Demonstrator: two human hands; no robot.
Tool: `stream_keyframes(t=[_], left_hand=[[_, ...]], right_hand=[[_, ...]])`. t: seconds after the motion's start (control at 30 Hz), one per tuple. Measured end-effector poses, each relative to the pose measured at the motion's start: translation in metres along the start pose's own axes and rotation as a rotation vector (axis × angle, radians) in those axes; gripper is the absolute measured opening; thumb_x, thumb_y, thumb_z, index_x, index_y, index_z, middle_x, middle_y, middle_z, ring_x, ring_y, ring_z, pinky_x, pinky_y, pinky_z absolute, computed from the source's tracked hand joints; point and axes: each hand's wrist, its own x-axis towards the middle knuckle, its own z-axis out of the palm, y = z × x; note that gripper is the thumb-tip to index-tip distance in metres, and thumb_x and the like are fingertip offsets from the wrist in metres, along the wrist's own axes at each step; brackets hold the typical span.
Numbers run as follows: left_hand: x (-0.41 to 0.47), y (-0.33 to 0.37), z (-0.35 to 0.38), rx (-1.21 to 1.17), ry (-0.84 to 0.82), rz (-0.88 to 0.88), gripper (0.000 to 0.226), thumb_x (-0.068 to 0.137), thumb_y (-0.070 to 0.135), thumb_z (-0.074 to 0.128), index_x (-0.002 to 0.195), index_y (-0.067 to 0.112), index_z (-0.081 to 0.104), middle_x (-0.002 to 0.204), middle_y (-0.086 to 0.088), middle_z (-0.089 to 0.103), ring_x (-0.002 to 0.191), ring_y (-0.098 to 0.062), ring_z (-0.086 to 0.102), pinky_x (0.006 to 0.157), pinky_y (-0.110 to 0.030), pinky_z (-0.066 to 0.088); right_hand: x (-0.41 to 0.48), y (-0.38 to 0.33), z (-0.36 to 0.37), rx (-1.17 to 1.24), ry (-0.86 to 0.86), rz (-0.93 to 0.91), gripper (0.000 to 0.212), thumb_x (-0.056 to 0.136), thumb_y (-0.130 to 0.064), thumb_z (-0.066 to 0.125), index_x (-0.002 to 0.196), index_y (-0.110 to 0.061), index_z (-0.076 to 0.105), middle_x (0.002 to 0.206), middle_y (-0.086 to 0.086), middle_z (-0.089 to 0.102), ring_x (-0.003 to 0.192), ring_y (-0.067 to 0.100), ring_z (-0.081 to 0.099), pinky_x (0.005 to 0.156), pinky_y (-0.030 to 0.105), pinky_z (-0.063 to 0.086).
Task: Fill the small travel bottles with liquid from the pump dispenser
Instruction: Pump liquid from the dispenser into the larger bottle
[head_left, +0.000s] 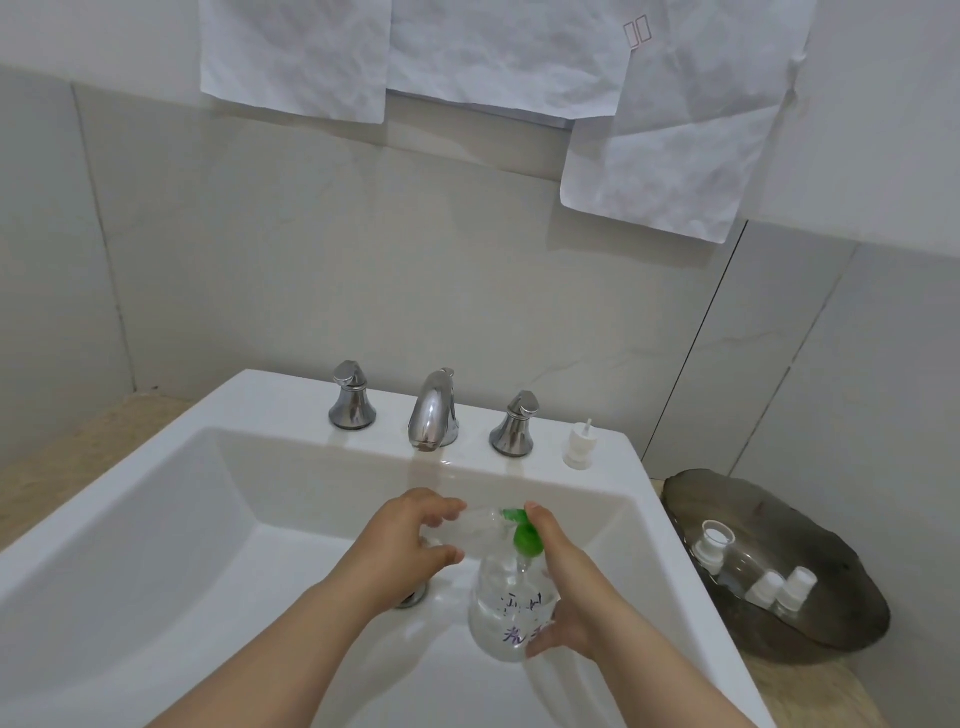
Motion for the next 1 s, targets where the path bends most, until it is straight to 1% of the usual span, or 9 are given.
stream_keyframes(t=[0.1,0.2,0.27,0.33,0.43,0.67,0.77,0.9,1.0], left_hand=[[-0.0002,0.0008,-0.0004,-0.024,-0.003,0.0,0.044,0.077,0.018,0.075,0.116,0.032,0.063,0.108,0.015,0.057,0.101,0.0,0.055,0.083,-0.016,0.046],[0.0009,0.0031,-0.0019,-0.057,0.007,0.015,0.043,0.077,0.018,0.075,0.116,0.032,0.063,0.107,0.017,0.057,0.102,0.002,0.054,0.077,-0.009,0.043],[0.0024,0.0042,-0.0031,-0.06,0.016,0.031,0.042,0.077,0.018,0.074,0.115,0.033,0.063,0.107,0.018,0.057,0.102,0.003,0.054,0.075,-0.007,0.042],[0.0031,0.0047,-0.0038,-0.062,0.019,0.038,0.042,0.078,0.018,0.074,0.115,0.033,0.063,0.107,0.018,0.057,0.102,0.003,0.053,0.074,-0.005,0.041],[0.0031,0.0046,-0.0035,-0.07,0.022,0.036,0.043,0.078,0.017,0.074,0.115,0.034,0.063,0.108,0.017,0.057,0.104,0.003,0.053,0.076,-0.006,0.04],[0.003,0.0051,-0.0036,-0.054,0.024,0.042,0.044,0.078,0.017,0.074,0.117,0.032,0.062,0.109,0.016,0.057,0.104,0.001,0.054,0.074,-0.006,0.04],[0.0033,0.0048,-0.0028,-0.047,0.028,0.044,0.045,0.078,0.017,0.074,0.118,0.032,0.062,0.109,0.015,0.057,0.103,0.001,0.054,0.074,-0.005,0.04],[0.0021,0.0031,-0.0007,-0.018,0.024,0.037,0.044,0.078,0.017,0.074,0.119,0.029,0.062,0.11,0.013,0.057,0.103,-0.001,0.054,0.076,-0.007,0.04],[0.0011,0.0027,-0.0002,0.026,0.01,0.025,0.045,0.077,0.019,0.075,0.119,0.029,0.062,0.111,0.013,0.057,0.102,-0.001,0.055,0.084,-0.016,0.044]], right_hand=[[-0.0027,0.0004,-0.0022,0.007,-0.014,0.019,0.066,0.081,-0.071,0.052,0.13,-0.027,0.051,0.129,0.004,0.048,0.115,0.041,0.049,0.093,0.067,0.042],[-0.0022,0.0019,-0.0068,0.032,-0.035,0.032,0.053,0.079,-0.075,0.049,0.115,-0.036,0.058,0.117,0.002,0.056,0.099,0.033,0.056,0.096,0.064,0.041],[0.0003,0.0026,-0.0082,0.027,-0.053,0.046,0.051,0.076,-0.079,0.048,0.108,-0.041,0.06,0.12,0.003,0.055,0.1,0.034,0.055,0.097,0.064,0.041],[0.0008,0.0023,-0.0073,0.023,-0.063,0.058,0.058,0.074,-0.081,0.048,0.112,-0.039,0.06,0.119,0.006,0.058,0.102,0.035,0.057,0.096,0.062,0.042],[0.0016,0.0015,-0.0059,0.024,-0.066,0.06,0.057,0.073,-0.08,0.049,0.11,-0.038,0.061,0.117,0.006,0.059,0.103,0.036,0.057,0.096,0.063,0.041],[0.0002,0.0011,-0.0031,0.023,-0.061,0.064,0.074,0.065,-0.083,0.054,0.121,-0.036,0.058,0.125,0.01,0.059,0.106,0.036,0.06,0.096,0.062,0.042],[-0.0014,0.0013,-0.002,0.035,-0.049,0.053,0.08,0.06,-0.085,0.056,0.124,-0.037,0.057,0.132,0.009,0.053,0.109,0.037,0.058,0.095,0.064,0.042],[-0.0047,-0.0018,-0.0036,0.055,-0.053,0.031,0.059,0.075,-0.074,0.054,0.12,-0.036,0.057,0.118,0.005,0.057,0.096,0.035,0.06,0.095,0.065,0.042],[-0.006,-0.0028,-0.0042,0.051,-0.018,0.023,0.052,0.082,-0.067,0.054,0.12,-0.031,0.056,0.113,0.003,0.056,0.088,0.03,0.057,0.094,0.065,0.042]])
